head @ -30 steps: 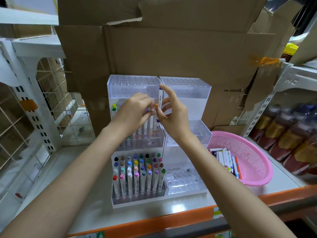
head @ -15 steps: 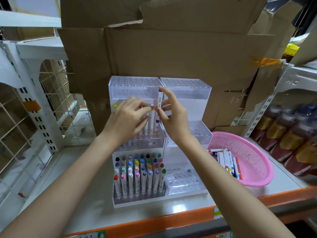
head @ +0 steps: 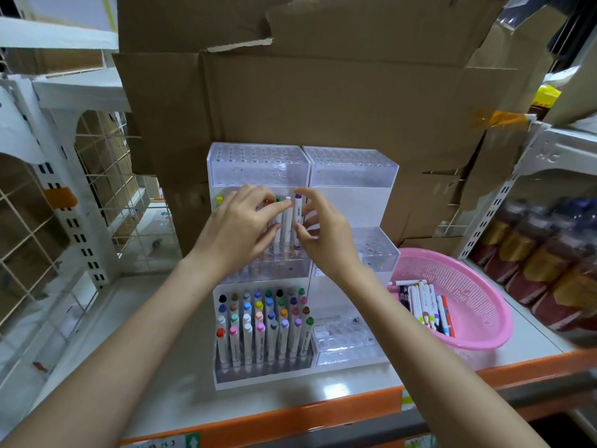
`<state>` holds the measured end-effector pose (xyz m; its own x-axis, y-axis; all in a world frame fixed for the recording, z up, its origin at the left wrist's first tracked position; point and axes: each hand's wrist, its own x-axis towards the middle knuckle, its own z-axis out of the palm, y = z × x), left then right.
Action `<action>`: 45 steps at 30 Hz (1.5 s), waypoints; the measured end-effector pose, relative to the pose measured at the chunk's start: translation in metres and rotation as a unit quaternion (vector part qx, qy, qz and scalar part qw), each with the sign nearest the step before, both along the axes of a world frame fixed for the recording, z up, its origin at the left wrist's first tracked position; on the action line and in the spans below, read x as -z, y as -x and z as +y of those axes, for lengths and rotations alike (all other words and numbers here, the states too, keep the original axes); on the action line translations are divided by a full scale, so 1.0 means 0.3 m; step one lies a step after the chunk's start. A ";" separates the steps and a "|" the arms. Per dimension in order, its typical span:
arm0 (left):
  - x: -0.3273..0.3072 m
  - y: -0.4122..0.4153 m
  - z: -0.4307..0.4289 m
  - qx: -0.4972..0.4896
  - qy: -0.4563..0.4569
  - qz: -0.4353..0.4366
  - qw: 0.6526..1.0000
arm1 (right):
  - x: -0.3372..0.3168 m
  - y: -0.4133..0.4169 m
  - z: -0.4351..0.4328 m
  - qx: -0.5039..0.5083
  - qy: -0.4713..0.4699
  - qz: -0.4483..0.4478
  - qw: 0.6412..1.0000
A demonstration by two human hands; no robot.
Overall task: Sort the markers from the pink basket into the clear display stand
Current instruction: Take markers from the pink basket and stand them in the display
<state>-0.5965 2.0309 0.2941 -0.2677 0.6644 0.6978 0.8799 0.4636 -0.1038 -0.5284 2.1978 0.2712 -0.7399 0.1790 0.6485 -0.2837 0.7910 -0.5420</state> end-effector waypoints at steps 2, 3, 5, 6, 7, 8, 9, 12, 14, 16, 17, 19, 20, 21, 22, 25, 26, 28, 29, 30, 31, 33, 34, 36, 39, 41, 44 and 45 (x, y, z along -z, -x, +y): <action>0.003 0.001 0.000 -0.001 0.000 -0.003 1.000 | 0.002 0.000 -0.002 -0.001 -0.004 -0.001 1.000; 0.003 0.002 0.000 -0.002 0.000 -0.005 1.000 | 0.003 0.000 -0.002 0.000 -0.004 -0.003 1.000; 0.006 0.005 -0.001 -0.004 0.000 -0.008 1.000 | 0.005 0.001 -0.002 0.000 0.004 -0.008 1.000; 0.006 0.006 -0.001 -0.005 0.000 -0.009 1.000 | 0.005 0.002 -0.003 -0.001 0.008 -0.009 1.000; 0.006 0.007 -0.001 -0.006 0.000 -0.009 1.000 | 0.005 0.002 -0.003 -0.001 0.010 -0.010 1.000; 0.007 0.008 -0.001 -0.006 0.000 -0.009 1.000 | 0.004 0.002 -0.003 0.001 0.009 -0.012 1.000; 0.008 0.007 0.000 -0.007 0.001 -0.010 1.000 | 0.001 0.002 -0.002 0.003 0.008 -0.014 1.000; 0.009 0.008 0.000 -0.007 0.003 -0.012 1.000 | -0.007 -0.001 0.002 0.009 0.011 -0.026 1.000; 0.009 0.009 -0.001 -0.007 0.003 -0.013 1.000 | -0.007 -0.001 0.003 0.007 0.004 -0.026 1.000; 0.009 0.010 -0.002 -0.009 0.002 -0.014 1.000 | 0.000 -0.001 0.003 0.005 -0.012 -0.028 1.000; 0.008 0.010 -0.002 -0.010 0.002 -0.015 1.000 | 0.002 -0.001 0.004 0.004 -0.016 -0.031 0.999; 0.007 0.008 0.000 -0.012 0.001 -0.018 1.000 | 0.005 -0.003 0.007 0.002 -0.015 -0.035 0.999; 0.007 0.006 0.001 -0.013 0.001 -0.020 1.000 | 0.002 -0.004 0.008 0.003 -0.018 -0.033 0.999; 0.006 0.004 0.002 -0.013 0.000 -0.023 1.000 | -0.003 -0.005 0.009 0.005 -0.022 -0.027 0.999; 0.006 0.002 0.003 -0.014 -0.001 -0.024 1.000 | -0.008 -0.005 0.010 0.006 -0.026 -0.018 0.999; 0.005 -0.004 0.004 -0.021 0.000 -0.031 0.999 | -0.016 0.000 0.013 0.007 -0.033 0.004 0.999; 0.004 -0.007 0.004 -0.024 0.000 -0.033 0.999 | -0.016 0.003 0.014 0.010 -0.032 0.001 0.999; 0.002 -0.015 0.003 -0.028 -0.001 -0.036 0.999 | -0.013 0.008 0.015 0.012 -0.031 -0.003 0.999; 0.000 -0.019 0.004 -0.031 0.000 -0.036 0.999 | -0.013 0.009 0.015 0.014 -0.031 -0.004 0.999; 0.000 -0.023 0.005 -0.033 0.001 -0.036 0.999 | -0.016 0.009 0.015 0.016 -0.031 -0.006 0.999; -0.001 -0.026 0.006 -0.035 0.002 -0.037 0.999 | -0.019 0.006 0.014 0.019 -0.033 -0.010 0.999; -0.003 -0.030 0.010 -0.040 0.001 -0.044 0.998 | -0.029 -0.003 0.012 0.017 -0.044 -0.021 0.999; -0.005 -0.032 0.011 -0.044 0.001 -0.047 0.998 | -0.035 -0.010 0.011 0.016 -0.057 -0.024 0.998; -0.010 -0.039 0.021 -0.056 -0.003 -0.047 0.997 | -0.046 -0.034 0.015 0.018 -0.096 -0.023 0.995; -0.012 -0.061 0.055 -0.089 -0.025 -0.045 0.995 | -0.054 -0.083 0.043 0.055 -0.137 -0.031 0.989; -0.010 -0.088 0.096 -0.107 -0.041 -0.048 0.992 | -0.051 -0.117 0.078 0.106 -0.164 -0.035 0.980; 0.004 -0.144 0.185 -0.096 -0.043 -0.037 0.994 | -0.034 -0.178 0.153 0.165 -0.205 -0.039 0.964; 0.009 -0.166 0.221 -0.079 -0.044 -0.032 0.995 | -0.026 -0.202 0.184 0.177 -0.210 -0.046 0.960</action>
<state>-0.5466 2.0972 0.2914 -0.4105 0.5470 0.7295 0.7987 0.6018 -0.0018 -0.4677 2.2531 0.2789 -0.7387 0.1678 0.6528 0.0779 0.9833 -0.1645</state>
